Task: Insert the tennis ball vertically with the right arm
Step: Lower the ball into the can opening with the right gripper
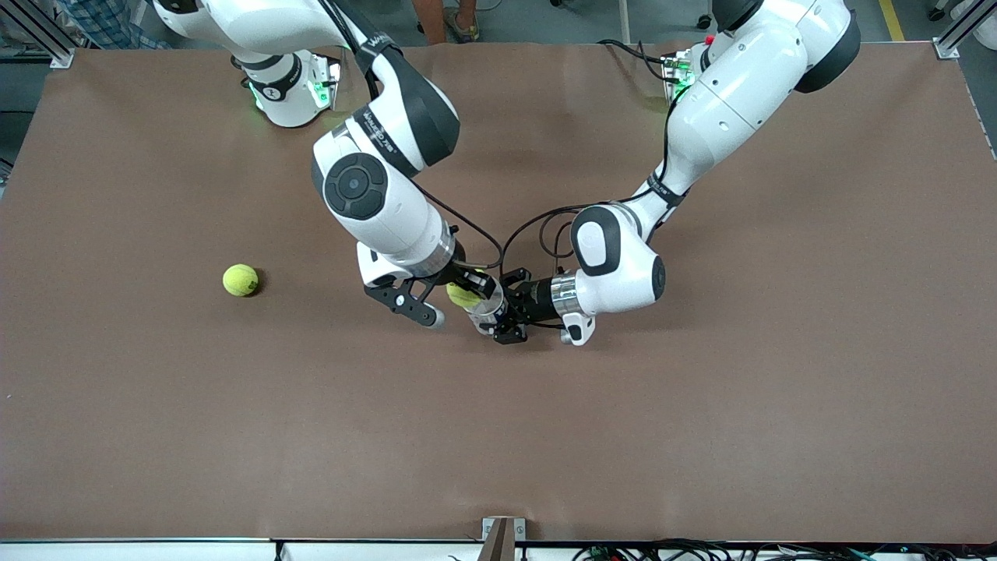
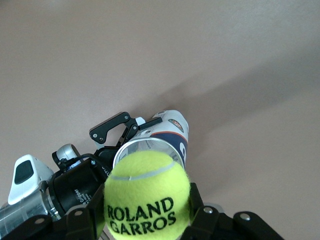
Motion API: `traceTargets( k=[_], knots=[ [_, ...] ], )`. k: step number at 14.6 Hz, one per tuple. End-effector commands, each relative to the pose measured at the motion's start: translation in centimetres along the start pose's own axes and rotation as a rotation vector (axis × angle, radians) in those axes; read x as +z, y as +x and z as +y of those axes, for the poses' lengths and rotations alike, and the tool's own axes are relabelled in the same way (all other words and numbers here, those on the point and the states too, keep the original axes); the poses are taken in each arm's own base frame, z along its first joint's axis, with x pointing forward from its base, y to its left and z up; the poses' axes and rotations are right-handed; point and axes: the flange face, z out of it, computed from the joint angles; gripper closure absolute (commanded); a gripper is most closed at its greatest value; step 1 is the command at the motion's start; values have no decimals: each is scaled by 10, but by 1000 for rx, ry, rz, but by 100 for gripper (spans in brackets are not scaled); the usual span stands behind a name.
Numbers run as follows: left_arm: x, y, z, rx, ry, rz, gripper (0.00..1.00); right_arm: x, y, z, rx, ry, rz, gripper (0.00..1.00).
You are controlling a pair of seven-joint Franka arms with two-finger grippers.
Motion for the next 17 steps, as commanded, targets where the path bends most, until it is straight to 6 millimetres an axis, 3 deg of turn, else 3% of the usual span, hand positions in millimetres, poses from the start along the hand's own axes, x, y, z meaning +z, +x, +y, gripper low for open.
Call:
traceTargets(
  k=[1, 4, 15, 16, 17],
  knots=[
    [-11, 3, 2, -4, -8, 25, 31, 2, -4, -8, 13, 26, 1, 57],
    [-21, 12, 8, -14, 0, 11, 31, 12, -8, -11, 6, 25, 2, 57],
    [-20, 12, 8, -17, 2, -4, 31, 28, -12, -21, -5, 64, 27, 56],
    [-20, 11, 8, -17, 3, -6, 31, 28, -11, -20, -4, 64, 28, 52],
    [-19, 10, 8, -15, 3, -6, 31, 28, -11, -20, -3, 65, 29, 38]
  ],
)
